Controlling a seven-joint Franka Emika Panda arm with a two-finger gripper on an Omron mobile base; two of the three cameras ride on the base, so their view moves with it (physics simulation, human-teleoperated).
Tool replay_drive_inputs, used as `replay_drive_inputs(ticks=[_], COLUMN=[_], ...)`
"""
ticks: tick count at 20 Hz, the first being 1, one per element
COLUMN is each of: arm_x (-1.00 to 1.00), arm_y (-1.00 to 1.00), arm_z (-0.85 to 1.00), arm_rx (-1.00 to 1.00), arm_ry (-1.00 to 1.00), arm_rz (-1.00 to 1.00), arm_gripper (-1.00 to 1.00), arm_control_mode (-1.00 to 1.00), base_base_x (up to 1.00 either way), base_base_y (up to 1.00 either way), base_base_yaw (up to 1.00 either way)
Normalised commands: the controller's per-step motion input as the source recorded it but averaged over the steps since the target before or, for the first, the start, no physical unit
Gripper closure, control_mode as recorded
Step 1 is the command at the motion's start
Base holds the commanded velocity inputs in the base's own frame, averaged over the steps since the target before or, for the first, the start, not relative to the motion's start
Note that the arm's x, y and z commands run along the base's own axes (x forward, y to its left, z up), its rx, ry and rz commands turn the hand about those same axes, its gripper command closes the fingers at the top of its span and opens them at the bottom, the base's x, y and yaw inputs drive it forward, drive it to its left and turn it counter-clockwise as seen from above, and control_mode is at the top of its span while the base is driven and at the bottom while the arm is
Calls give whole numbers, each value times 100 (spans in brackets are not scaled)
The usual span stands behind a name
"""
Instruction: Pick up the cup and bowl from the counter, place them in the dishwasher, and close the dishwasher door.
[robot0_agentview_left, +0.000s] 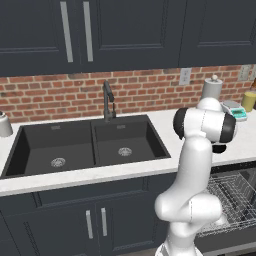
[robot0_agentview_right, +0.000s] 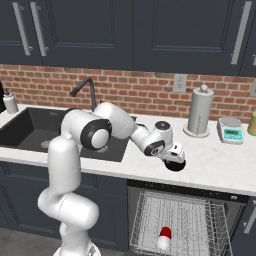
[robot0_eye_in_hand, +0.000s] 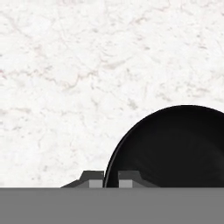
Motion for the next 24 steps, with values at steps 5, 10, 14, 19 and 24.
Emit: replay_drive_inputs(ticks=[5,10,14,19,24], arm_x=[-38,-96,-100,-100,-100], arm_y=[-4,-8,0,0,-7], arm_z=[9,24,38,64,87], arm_rx=[0,-1,-9,-20,-17], arm_ry=[-15,-23,-33,-12,0], arm_rz=[0,0,5,11,16], arm_gripper=[100,100,100,100,100], arm_control_mode=[-100,-100,-100,-100,-100], base_base_x=[0,0,0,0,0], base_base_y=[0,0,0,0,0], base_base_yaw=[0,0,0,0,0])
